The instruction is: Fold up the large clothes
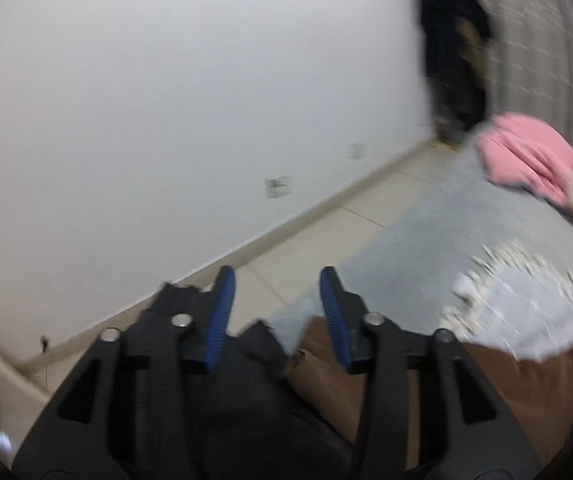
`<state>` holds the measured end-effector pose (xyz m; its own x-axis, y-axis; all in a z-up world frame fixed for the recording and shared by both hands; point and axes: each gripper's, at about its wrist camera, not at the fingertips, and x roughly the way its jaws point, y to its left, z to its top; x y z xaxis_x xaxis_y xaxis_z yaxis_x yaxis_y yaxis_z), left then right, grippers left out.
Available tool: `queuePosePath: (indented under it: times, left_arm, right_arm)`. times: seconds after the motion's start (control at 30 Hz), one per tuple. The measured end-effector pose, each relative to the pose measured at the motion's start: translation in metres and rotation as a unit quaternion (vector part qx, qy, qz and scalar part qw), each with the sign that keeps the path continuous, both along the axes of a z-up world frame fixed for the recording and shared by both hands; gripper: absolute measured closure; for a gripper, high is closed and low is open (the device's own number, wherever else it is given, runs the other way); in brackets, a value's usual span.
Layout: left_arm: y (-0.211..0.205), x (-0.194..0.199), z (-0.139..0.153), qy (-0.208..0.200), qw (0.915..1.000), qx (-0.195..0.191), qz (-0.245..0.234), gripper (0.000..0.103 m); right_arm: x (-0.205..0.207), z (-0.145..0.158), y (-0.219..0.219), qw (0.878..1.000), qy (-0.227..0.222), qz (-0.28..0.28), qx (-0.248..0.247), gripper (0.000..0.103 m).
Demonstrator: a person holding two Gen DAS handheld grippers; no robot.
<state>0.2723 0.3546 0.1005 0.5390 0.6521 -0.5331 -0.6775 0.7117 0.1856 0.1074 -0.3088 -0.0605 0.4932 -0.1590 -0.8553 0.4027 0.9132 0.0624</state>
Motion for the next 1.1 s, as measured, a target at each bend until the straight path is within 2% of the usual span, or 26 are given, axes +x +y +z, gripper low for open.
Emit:
queuePosePath:
  times: [0.07, 0.1, 0.17, 0.2, 0.27, 0.37, 0.47, 0.6, 0.73, 0.83, 0.87, 0.9, 0.93, 0.97, 1.03, 1.07, 1.1]
  left_arm:
    - [-0.024, 0.009, -0.007, 0.015, 0.9989, -0.004, -0.045, 0.052]
    - [-0.043, 0.016, -0.014, 0.02, 0.9958, -0.021, -0.086, 0.052]
    - [-0.064, 0.027, -0.024, 0.027, 0.9891, -0.047, -0.137, 0.05]
    - [-0.083, 0.039, -0.034, 0.036, 0.9825, -0.058, -0.173, 0.05]
    - [-0.107, 0.06, -0.046, 0.053, 0.9733, -0.058, -0.216, 0.049]
    - [-0.133, 0.098, -0.072, 0.098, 0.9481, -0.073, -0.293, 0.048]
    - [-0.152, 0.116, -0.094, 0.123, 0.9291, -0.083, -0.339, 0.048]
    - [-0.172, 0.131, -0.115, 0.137, 0.9137, -0.083, -0.374, 0.048]
    - [-0.182, 0.16, -0.145, 0.169, 0.9097, -0.074, -0.372, 0.048]
    - [-0.179, 0.167, -0.169, 0.187, 0.9112, -0.076, -0.359, 0.047]
    - [-0.179, 0.163, -0.173, 0.174, 0.914, -0.073, -0.359, 0.053]
    - [-0.18, 0.16, -0.175, 0.166, 0.914, -0.07, -0.364, 0.064]
    - [-0.184, 0.156, -0.175, 0.16, 0.9129, -0.069, -0.369, 0.095]
    - [-0.189, 0.153, -0.175, 0.157, 0.9183, -0.049, -0.36, 0.099]
    - [-0.198, 0.14, -0.167, 0.122, 0.9267, -0.013, -0.355, 0.1]
    - [-0.198, 0.129, -0.153, 0.075, 0.9335, 0.003, -0.351, 0.1]
    - [-0.195, 0.125, -0.143, 0.045, 0.9375, 0.002, -0.345, 0.1]
  right_arm:
    - [0.002, -0.001, 0.004, 1.0, 0.0, 0.003, 0.0, 0.018]
    - [0.003, -0.002, 0.007, 1.0, 0.0, 0.006, 0.001, 0.018]
    - [0.005, -0.005, 0.011, 1.0, 0.005, 0.012, 0.001, 0.018]
    - [0.005, -0.007, 0.013, 1.0, 0.008, 0.013, -0.001, 0.018]
    - [0.006, -0.01, 0.017, 1.0, 0.015, 0.018, -0.008, 0.018]
    - [0.007, -0.013, 0.018, 0.999, 0.023, 0.022, -0.024, 0.018]
    - [0.01, -0.015, 0.017, 0.999, 0.029, 0.022, -0.037, 0.018]
    - [0.014, -0.021, 0.02, 0.997, 0.042, 0.029, -0.053, 0.018]
    - [0.018, -0.025, 0.028, 0.995, 0.047, 0.042, -0.077, 0.018]
    - [0.019, -0.027, 0.031, 0.994, 0.048, 0.047, -0.086, 0.018]
    - [0.019, -0.028, 0.031, 0.994, 0.048, 0.046, -0.086, 0.018]
    - [0.019, -0.028, 0.031, 0.994, 0.048, 0.045, -0.086, 0.018]
    - [0.019, -0.028, 0.031, 0.994, 0.048, 0.045, -0.086, 0.018]
    - [0.019, -0.028, 0.031, 0.994, 0.048, 0.046, -0.089, 0.018]
    - [0.019, -0.028, 0.032, 0.994, 0.047, 0.047, -0.091, 0.018]
    - [0.019, -0.028, 0.031, 0.994, 0.047, 0.046, -0.09, 0.018]
    - [0.019, -0.028, 0.031, 0.994, 0.047, 0.045, -0.09, 0.018]
